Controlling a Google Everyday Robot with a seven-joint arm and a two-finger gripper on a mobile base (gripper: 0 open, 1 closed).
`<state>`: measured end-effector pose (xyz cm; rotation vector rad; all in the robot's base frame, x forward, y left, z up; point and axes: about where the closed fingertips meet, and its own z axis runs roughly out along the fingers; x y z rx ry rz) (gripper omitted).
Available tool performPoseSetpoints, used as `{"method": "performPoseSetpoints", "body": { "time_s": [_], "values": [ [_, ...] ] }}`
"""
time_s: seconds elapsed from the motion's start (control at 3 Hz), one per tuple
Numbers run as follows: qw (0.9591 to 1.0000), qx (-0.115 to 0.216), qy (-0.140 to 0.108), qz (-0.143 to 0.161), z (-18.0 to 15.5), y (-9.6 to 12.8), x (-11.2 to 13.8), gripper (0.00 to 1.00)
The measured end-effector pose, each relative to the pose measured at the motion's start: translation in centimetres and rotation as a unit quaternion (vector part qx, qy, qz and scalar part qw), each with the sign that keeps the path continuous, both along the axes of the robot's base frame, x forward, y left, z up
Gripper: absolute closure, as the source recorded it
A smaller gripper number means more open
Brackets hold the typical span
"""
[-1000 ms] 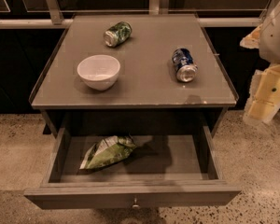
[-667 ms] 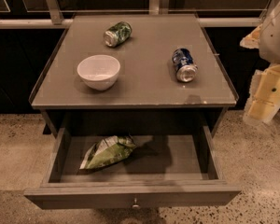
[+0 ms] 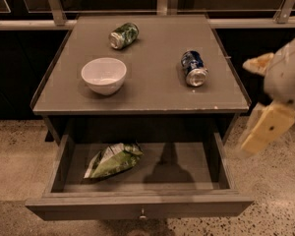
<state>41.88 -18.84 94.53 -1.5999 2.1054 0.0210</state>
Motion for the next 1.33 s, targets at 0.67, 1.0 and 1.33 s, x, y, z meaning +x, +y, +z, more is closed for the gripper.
{"method": "performPoseSetpoints", "body": {
  "time_s": [0.67,1.0,1.33],
  "values": [
    [0.9913,0.131,0.000,0.007,-6.7,5.8,0.8,0.00],
    [0.9899,0.142,0.002,0.005,-8.3,5.8,0.1,0.00],
    [0.9808,0.187,0.056,0.007,-14.2,7.6,-1.5,0.00]
  ]
}}
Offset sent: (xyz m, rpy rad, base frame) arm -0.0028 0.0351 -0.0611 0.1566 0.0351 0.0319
